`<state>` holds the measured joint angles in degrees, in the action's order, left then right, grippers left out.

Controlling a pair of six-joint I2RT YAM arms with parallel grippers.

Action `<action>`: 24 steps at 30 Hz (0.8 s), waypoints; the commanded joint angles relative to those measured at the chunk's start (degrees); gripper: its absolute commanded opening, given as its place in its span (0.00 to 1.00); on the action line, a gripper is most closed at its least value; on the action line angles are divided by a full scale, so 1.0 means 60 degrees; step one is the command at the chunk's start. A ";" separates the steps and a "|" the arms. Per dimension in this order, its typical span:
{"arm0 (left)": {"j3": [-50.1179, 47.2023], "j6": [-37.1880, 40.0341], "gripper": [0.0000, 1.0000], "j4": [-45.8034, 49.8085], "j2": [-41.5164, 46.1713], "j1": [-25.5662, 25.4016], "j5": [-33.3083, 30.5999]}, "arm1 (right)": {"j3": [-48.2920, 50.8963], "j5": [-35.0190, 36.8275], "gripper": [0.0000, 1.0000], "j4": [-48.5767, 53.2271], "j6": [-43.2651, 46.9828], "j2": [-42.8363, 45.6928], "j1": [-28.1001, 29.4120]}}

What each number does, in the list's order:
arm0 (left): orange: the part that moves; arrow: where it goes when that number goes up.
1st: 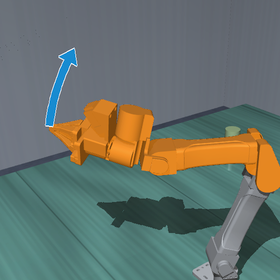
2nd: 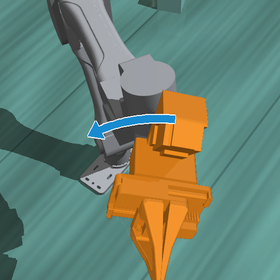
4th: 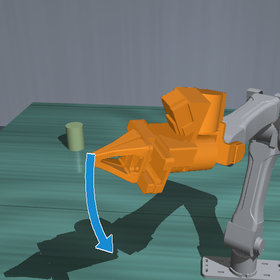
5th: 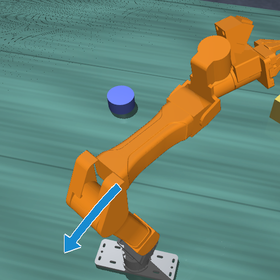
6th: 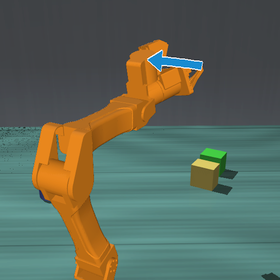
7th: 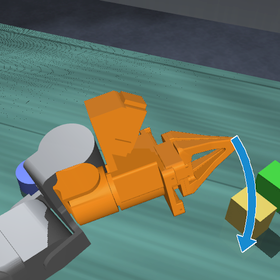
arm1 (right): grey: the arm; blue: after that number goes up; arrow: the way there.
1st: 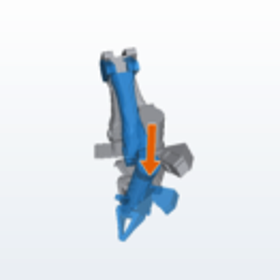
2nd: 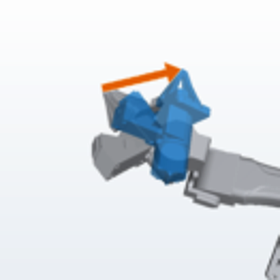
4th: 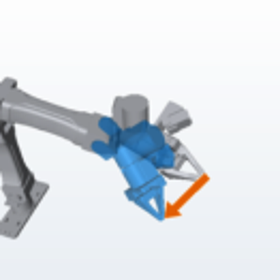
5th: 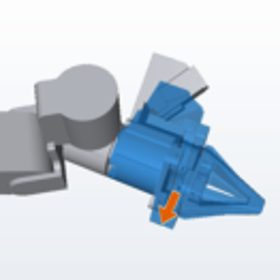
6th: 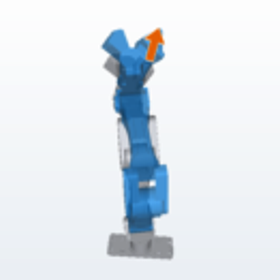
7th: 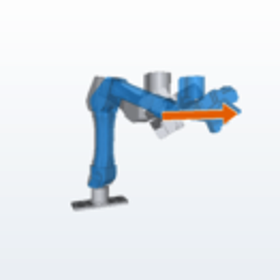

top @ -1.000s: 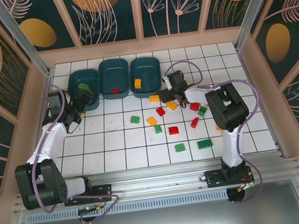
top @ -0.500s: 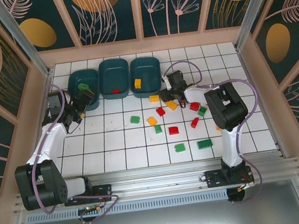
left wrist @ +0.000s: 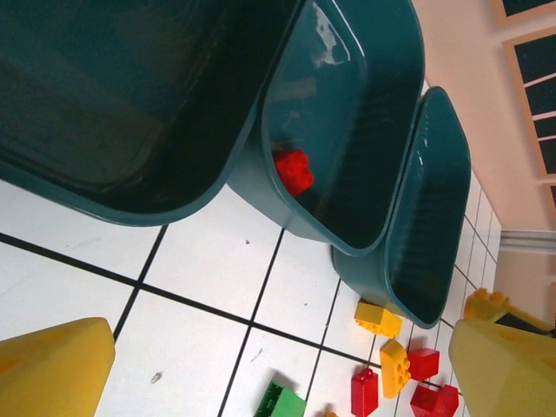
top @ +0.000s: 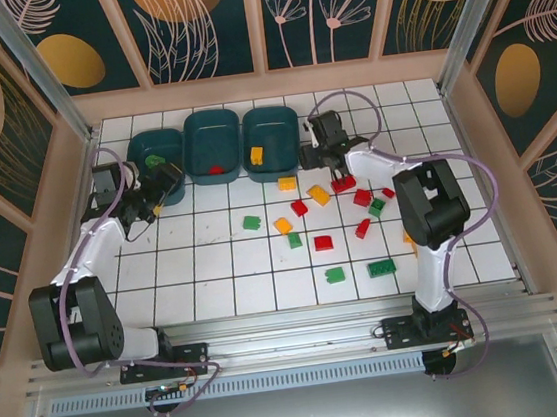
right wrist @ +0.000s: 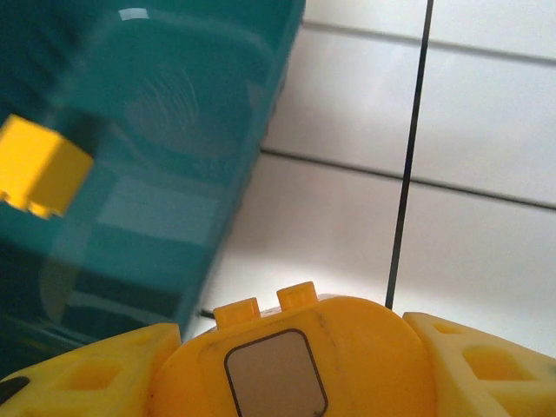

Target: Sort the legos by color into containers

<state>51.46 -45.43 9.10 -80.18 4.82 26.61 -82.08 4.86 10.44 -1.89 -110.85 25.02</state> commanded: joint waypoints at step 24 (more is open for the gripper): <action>-0.1794 0.0570 0.98 -0.0099 0.4136 -0.0069 0.0666 | -0.4090 0.0845 0.77 0.1277 -0.0359 -0.2110 0.1251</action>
<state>39.75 -43.59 7.01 -58.43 4.56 29.98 -104.60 7.57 18.44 -3.46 -127.22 32.36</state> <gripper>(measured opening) 0.985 0.767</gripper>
